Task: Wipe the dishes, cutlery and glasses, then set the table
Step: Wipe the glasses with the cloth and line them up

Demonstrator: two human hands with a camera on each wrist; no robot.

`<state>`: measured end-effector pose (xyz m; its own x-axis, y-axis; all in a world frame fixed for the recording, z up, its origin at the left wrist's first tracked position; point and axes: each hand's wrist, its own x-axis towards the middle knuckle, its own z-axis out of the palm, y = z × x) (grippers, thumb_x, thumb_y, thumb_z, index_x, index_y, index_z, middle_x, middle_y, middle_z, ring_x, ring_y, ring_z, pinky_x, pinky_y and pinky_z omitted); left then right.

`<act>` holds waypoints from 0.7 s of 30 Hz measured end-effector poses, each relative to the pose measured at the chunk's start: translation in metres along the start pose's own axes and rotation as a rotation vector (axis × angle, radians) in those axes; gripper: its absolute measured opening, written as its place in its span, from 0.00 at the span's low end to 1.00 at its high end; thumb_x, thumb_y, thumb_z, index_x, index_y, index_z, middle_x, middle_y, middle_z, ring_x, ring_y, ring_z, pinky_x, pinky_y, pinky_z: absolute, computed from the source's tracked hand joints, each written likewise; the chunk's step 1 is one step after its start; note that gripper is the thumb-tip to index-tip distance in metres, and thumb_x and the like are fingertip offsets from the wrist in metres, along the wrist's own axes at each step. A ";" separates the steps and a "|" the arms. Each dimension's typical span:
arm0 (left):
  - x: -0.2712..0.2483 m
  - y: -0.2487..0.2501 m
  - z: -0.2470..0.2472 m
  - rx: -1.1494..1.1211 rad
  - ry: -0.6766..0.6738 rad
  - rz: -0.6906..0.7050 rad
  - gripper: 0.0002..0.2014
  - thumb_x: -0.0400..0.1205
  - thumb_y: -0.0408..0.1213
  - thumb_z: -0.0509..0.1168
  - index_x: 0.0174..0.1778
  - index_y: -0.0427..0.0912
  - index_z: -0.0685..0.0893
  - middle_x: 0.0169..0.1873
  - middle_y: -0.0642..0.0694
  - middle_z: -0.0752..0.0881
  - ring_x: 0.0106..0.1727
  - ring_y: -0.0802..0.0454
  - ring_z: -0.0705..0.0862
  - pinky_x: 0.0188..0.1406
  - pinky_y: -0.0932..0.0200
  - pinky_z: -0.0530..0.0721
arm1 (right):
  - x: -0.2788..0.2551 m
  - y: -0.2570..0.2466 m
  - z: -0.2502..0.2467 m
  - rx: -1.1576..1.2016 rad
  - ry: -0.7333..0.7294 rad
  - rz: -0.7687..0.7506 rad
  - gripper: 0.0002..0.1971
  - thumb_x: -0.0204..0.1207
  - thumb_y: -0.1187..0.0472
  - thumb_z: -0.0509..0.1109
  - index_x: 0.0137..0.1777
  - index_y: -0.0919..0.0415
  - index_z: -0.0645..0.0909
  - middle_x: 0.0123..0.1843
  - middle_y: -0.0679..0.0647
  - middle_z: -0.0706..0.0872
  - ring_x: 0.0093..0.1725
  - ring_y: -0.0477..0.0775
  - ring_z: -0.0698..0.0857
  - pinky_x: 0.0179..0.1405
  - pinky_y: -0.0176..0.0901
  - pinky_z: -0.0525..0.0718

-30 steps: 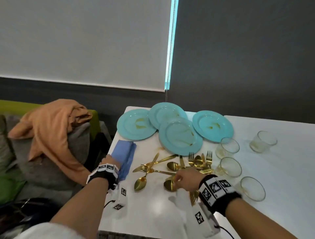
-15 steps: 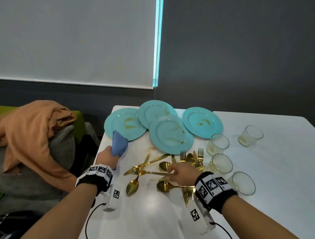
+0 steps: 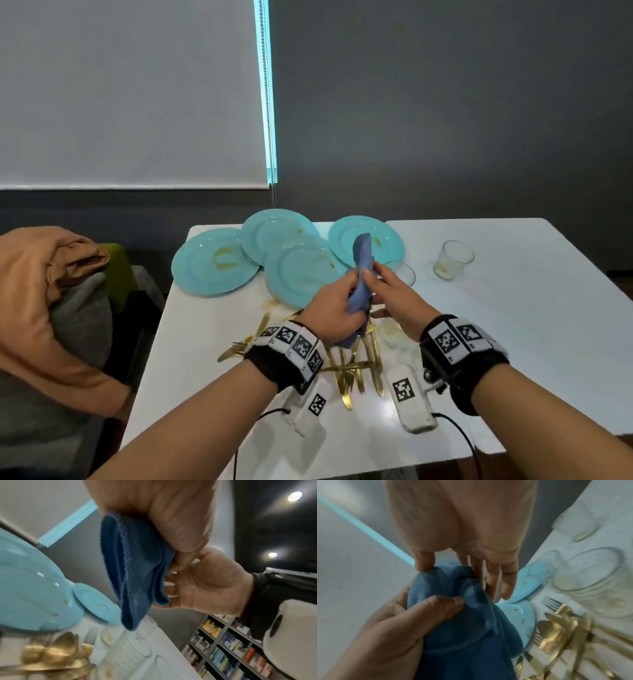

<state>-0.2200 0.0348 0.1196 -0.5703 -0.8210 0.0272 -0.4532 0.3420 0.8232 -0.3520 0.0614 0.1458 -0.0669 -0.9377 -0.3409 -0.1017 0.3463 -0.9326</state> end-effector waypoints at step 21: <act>0.018 0.007 0.212 -0.015 -0.163 -0.548 0.44 0.70 0.49 0.76 0.77 0.38 0.62 0.72 0.43 0.70 0.73 0.48 0.71 0.66 0.63 0.71 | -0.031 0.062 -0.235 -0.234 0.294 0.282 0.10 0.78 0.68 0.61 0.34 0.66 0.71 0.30 0.59 0.75 0.26 0.55 0.75 0.27 0.40 0.74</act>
<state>-0.3787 0.1190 0.0055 -0.3537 -0.7952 -0.4924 -0.7031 -0.1212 0.7007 -0.5893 0.1183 0.1259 -0.3984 -0.7705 -0.4976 -0.2577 0.6147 -0.7455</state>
